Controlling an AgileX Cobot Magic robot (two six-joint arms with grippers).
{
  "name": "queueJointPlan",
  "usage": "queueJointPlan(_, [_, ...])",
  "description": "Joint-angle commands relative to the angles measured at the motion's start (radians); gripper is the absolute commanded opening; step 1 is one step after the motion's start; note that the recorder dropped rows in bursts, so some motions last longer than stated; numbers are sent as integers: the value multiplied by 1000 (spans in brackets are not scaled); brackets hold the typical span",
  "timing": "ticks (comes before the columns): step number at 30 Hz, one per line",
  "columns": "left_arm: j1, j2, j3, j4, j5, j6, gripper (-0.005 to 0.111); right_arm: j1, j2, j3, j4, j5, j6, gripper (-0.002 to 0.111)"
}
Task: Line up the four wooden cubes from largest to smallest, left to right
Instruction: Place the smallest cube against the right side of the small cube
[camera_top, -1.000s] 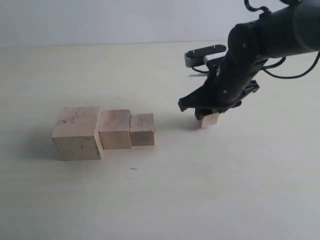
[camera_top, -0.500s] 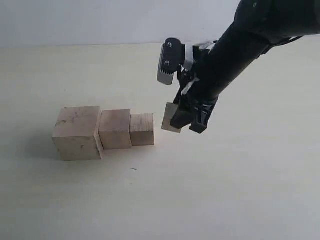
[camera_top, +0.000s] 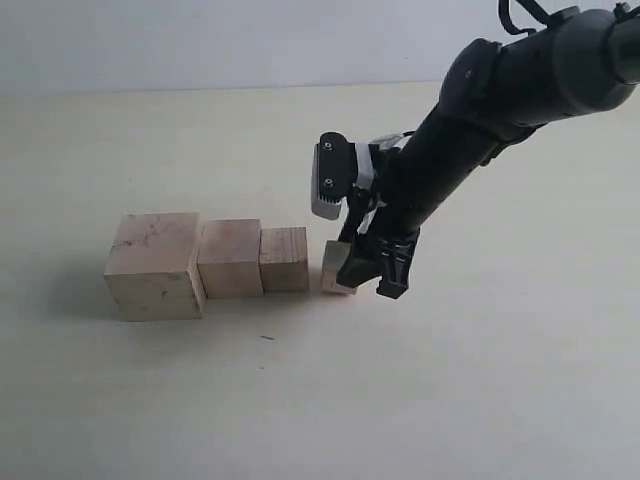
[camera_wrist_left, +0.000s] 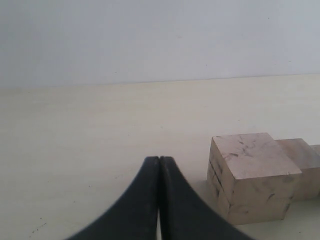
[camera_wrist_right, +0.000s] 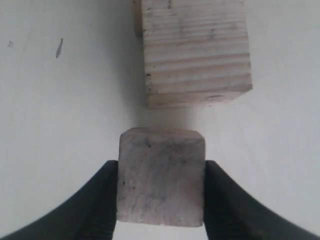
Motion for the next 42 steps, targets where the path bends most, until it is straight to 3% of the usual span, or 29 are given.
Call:
queueJointPlan(1, [2,-7,1,-9,-3,-3,0,0,11,-4,25,-21,-44,0])
queueJointPlan(21, [2,-7,1,-9,-3,-3,0,14,73,-51,78,-24,-115,0])
queueJointPlan(30, [2,-7,1,-9,-3,-3,0,25,79,-55,1,-22,-76,0])
queueJointPlan(38, [2,-7,1,-9,-3,-3,0,25,79,-55,37,-47,-76,48])
queueJointPlan(42, [2,-7,1,-9,-3,-3,0,25,79,-55,51,-47,-76,59])
